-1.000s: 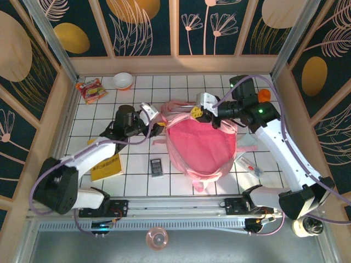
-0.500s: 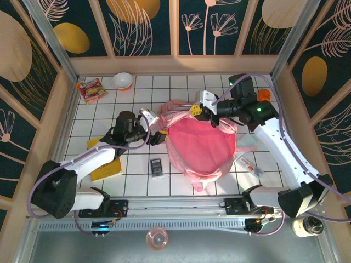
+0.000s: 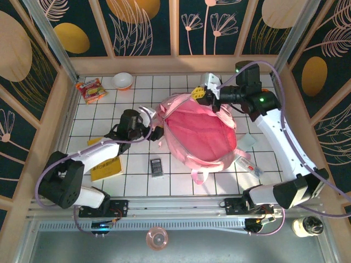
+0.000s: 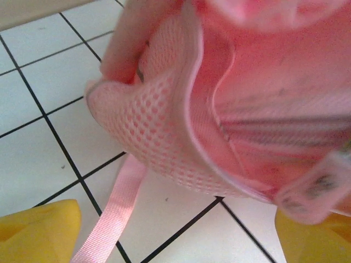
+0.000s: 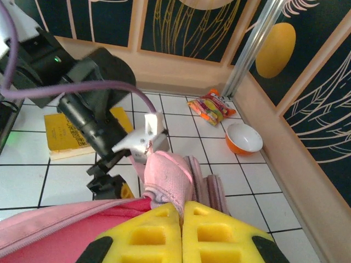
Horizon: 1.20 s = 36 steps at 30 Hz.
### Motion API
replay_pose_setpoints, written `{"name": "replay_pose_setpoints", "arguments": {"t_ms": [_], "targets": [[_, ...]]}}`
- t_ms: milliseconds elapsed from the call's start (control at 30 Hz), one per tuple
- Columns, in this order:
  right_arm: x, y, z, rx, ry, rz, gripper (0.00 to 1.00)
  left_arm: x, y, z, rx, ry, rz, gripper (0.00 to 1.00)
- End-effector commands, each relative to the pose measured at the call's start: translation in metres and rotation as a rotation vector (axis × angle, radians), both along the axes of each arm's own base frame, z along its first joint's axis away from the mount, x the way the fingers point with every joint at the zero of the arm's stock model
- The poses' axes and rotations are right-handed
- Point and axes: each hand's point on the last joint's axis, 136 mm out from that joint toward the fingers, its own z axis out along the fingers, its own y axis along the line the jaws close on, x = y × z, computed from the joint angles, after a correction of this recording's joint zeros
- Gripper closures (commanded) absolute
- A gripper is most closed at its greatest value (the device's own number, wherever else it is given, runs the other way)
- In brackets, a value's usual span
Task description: Pack books, pencil case, and school supplies into a backpack
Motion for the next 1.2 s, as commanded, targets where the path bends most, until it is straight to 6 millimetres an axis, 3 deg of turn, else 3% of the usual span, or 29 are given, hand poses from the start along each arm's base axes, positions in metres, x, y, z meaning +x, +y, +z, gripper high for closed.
{"name": "replay_pose_setpoints", "arguments": {"t_ms": [0, 100, 167, 267, 333, 400, 467, 567, 633, 733, 833, 967, 1067, 1167], "targets": [[0.015, 0.003, 0.016, 0.027, -0.068, -0.026, 1.0, 0.0, -0.004, 0.072, -0.232, -0.064, 0.06, 0.1], [0.022, 0.006, -0.001, 0.009, -0.023, -0.032, 1.0, -0.032, -0.008, 0.111, -0.335, -0.188, -0.055, 0.14], [0.027, 0.008, -0.008, 0.005, -0.004, -0.036, 1.0, -0.06, -0.012, 0.122, -0.299, -0.308, -0.197, 0.15], [0.03, 0.012, -0.013, 0.003, 0.005, -0.021, 1.0, -0.108, -0.024, 0.112, -0.133, -0.474, -0.488, 0.17], [0.027, 0.016, -0.014, 0.003, 0.006, 0.005, 1.0, -0.128, -0.027, 0.091, 0.03, -0.543, -0.645, 0.16], [0.024, 0.018, -0.014, 0.003, 0.006, 0.027, 1.0, -0.131, -0.026, 0.076, 0.142, -0.556, -0.71, 0.14], [0.021, 0.021, -0.015, 0.002, 0.005, 0.039, 1.0, -0.127, -0.028, 0.076, 0.183, -0.57, -0.735, 0.13], [0.024, 0.026, -0.017, 0.008, 0.019, 0.023, 1.0, -0.125, -0.056, 0.11, 0.056, -0.639, -0.761, 0.17], [0.03, 0.028, -0.02, 0.008, 0.035, 0.002, 1.0, -0.121, -0.077, 0.114, 0.056, -0.666, -0.763, 0.2], [0.03, 0.031, -0.021, 0.006, 0.038, 0.007, 1.0, -0.1, -0.099, 0.084, 0.172, -0.623, -0.744, 0.24], [0.03, 0.033, -0.015, 0.019, 0.024, 0.014, 1.0, -0.072, -0.104, 0.038, 0.292, -0.507, -0.691, 0.32], [0.039, 0.029, 0.007, 0.039, -0.016, -0.009, 1.0, -0.057, -0.081, -0.028, 0.533, -0.301, -0.666, 0.36], [0.059, 0.015, 0.032, 0.086, -0.042, -0.048, 1.0, -0.062, -0.061, -0.053, 0.617, -0.252, -0.642, 0.38], [0.081, -0.006, 0.052, 0.127, -0.068, -0.094, 1.0, -0.071, -0.052, -0.073, 0.63, -0.197, -0.647, 0.41]]}}
